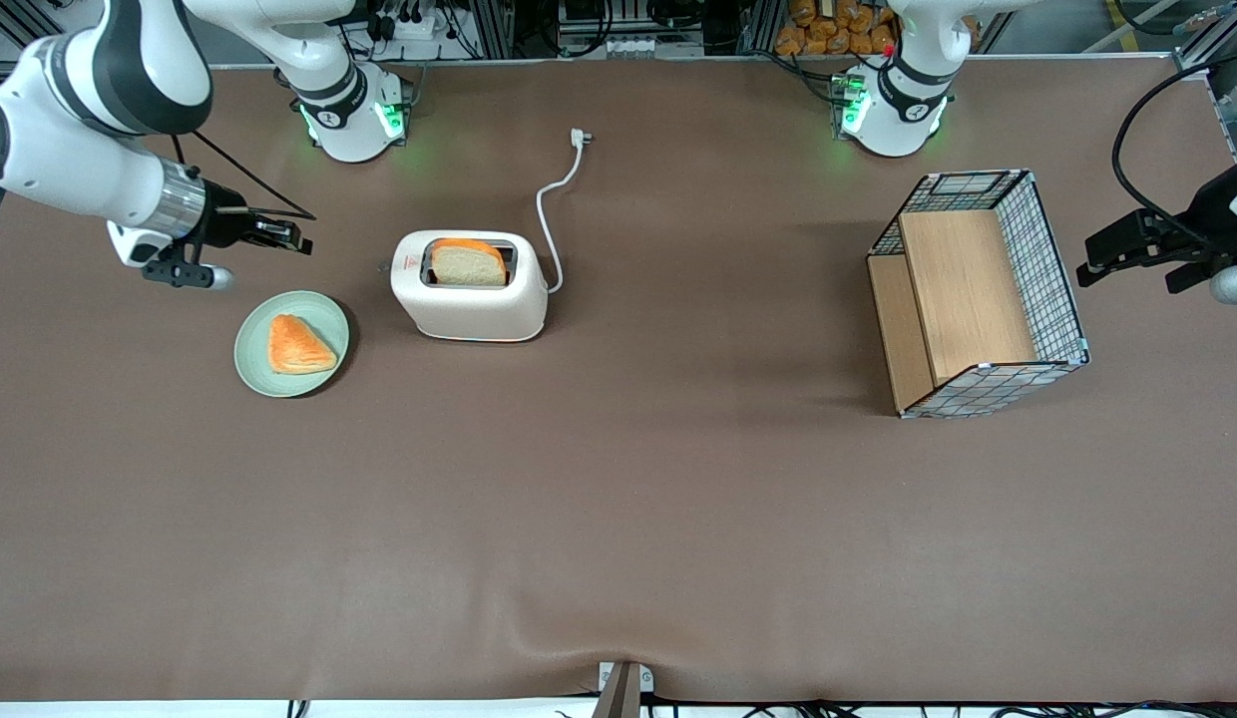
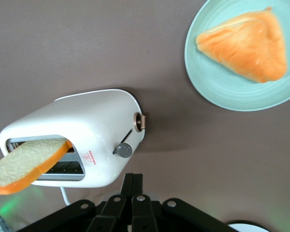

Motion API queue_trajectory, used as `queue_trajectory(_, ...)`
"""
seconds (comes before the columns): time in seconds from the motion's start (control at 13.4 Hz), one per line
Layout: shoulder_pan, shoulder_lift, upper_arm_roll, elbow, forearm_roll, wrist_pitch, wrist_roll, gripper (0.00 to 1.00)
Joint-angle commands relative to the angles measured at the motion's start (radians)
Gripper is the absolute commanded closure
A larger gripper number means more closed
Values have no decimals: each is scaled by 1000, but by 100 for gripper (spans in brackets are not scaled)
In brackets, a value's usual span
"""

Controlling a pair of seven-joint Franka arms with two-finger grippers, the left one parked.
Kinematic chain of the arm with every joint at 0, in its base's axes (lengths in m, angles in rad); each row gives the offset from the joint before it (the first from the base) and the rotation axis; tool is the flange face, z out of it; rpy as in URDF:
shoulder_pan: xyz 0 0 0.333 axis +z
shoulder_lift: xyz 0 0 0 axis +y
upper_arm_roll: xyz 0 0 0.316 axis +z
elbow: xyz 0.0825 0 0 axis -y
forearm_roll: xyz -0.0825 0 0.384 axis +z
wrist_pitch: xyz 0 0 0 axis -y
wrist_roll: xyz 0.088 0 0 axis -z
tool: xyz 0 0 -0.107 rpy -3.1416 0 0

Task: Press toaster button with right arm
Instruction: 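Move the right gripper toward the toaster's side lever beside the plate, then lower the right gripper onto the toaster's side lever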

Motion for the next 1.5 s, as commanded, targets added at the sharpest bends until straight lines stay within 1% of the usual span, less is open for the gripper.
queue_trajectory(0.0, 33, -26, -4, -64, 52, 70, -1, 100)
queue_trajectory(0.3, 75, -17, -4, -150, 62, 191, -1, 100)
queue_trajectory(0.45, 85, 1, -4, -167, 90, 217, -2, 100)
queue_trajectory(0.82, 160, 38, -4, -213, 121, 330, -1, 100)
queue_trajectory(0.9, 176, 40, -4, -216, 127, 337, -1, 100)
queue_trajectory(1.42, 194, 76, -4, -218, 150, 384, -5, 100)
